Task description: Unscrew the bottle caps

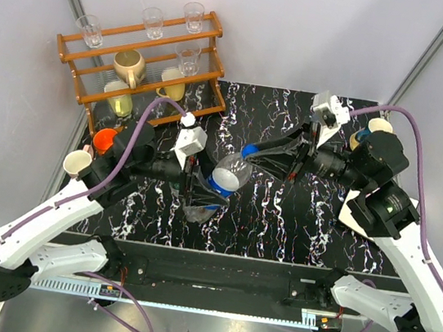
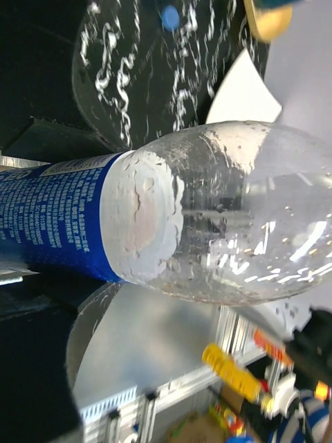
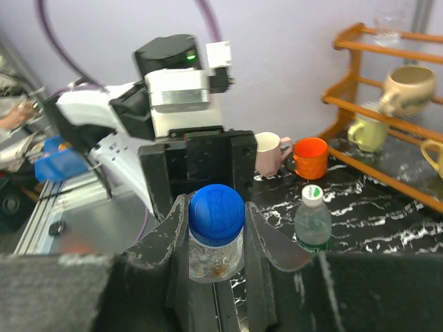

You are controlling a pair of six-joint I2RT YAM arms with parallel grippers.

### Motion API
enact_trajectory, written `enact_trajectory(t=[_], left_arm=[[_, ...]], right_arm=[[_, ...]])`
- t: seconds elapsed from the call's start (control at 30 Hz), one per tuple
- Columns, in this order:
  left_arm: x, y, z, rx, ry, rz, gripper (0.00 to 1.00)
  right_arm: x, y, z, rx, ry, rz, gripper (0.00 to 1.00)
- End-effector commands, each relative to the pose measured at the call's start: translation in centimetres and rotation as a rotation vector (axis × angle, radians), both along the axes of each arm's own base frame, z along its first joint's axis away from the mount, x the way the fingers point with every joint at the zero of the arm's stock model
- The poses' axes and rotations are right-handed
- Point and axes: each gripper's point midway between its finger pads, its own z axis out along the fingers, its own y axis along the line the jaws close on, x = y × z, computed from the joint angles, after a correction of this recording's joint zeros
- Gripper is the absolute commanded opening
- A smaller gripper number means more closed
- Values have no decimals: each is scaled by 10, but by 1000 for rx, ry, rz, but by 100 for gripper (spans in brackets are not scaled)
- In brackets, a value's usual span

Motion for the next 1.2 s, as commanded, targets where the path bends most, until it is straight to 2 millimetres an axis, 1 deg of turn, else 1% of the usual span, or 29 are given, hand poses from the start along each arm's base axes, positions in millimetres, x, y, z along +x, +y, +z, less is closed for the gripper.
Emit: enact_trajectory(t=[0.0,0.07,0.1,0.17,0.2,0.23,0.27,0.3,0.33,0.37,0.4,0.43,0.5,0.63,0.73,0.77,0.8,0.83,0.87,0.9,0.93,0.97,1.0,1.03,1.07,1.13,1.17], left_arm=[[-43,10,51,-141,-49,-248,54],[-47,12,56,-155,-43,-273,54],[-51,14,56,-153,-38,-298,53],[-55,15,58,-162,-34,-327,53],[-58,16,58,-161,-31,-350,53],[-61,16,58,-163,-5,-373,53],[-64,17,61,-177,-24,-400,53],[-64,16,57,-176,-9,-414,54],[-66,16,57,-175,25,-426,54],[-67,17,62,-200,-7,-436,54],[-65,15,59,-197,8,-440,54],[-67,15,59,-195,30,-451,54],[-69,15,62,-209,17,-470,53],[-70,16,59,-201,14,-480,53],[-69,15,55,-189,-2,-479,53],[-68,15,54,-173,14,-473,53],[-67,15,53,-163,13,-463,54],[-63,13,44,-128,21,-444,54],[-58,12,49,-127,1,-406,54],[-54,11,48,-115,-10,-377,54],[-50,10,40,-87,-15,-349,54],[-42,8,41,-86,-25,-294,54],[-38,8,43,-86,-39,-263,53],[-33,8,39,-72,-45,-232,53],[-25,7,39,-68,-49,-177,53],[-16,6,36,-52,-60,-127,53],[-7,5,35,-47,-60,-78,53]], right_arm=[[-47,6,-16,-64,-131,304,0],[-58,3,-18,-66,-164,351,0],[-61,2,-19,-67,-190,369,0],[-75,-3,-17,-64,-228,425,0],[-78,-5,-17,-65,-238,438,0],[-84,-7,-17,-68,-254,470,0],[-85,-8,-17,-67,-274,474,0],[-86,-8,-17,-68,-282,483,0],[-91,-10,-17,-68,-287,513,0],[-94,-11,-17,-66,-323,529,0],[-95,-10,-18,-67,-326,548,0],[-101,-12,-17,-63,-335,584,0],[-101,-11,-19,-66,-333,614,0],[-102,-10,-27,-78,-316,654,0],[-98,-8,-31,-84,-308,638,0],[-93,-7,-30,-88,-307,609,5],[-90,-6,-31,-92,-301,584,14],[-80,-3,-29,-98,-297,521,23],[-74,-3,-28,-102,-287,485,32],[-71,-3,-25,-101,-284,447,49],[-58,-3,-18,-99,-283,354,58],[-52,-3,-14,-94,-268,305,66],[-46,-5,-7,-81,-276,248,78],[-27,-7,1,-73,-275,125,79],[-15,-10,7,-54,-241,44,79],[12,-22,22,-20,-232,-148,81],[17,-26,25,-12,-237,-189,82]])
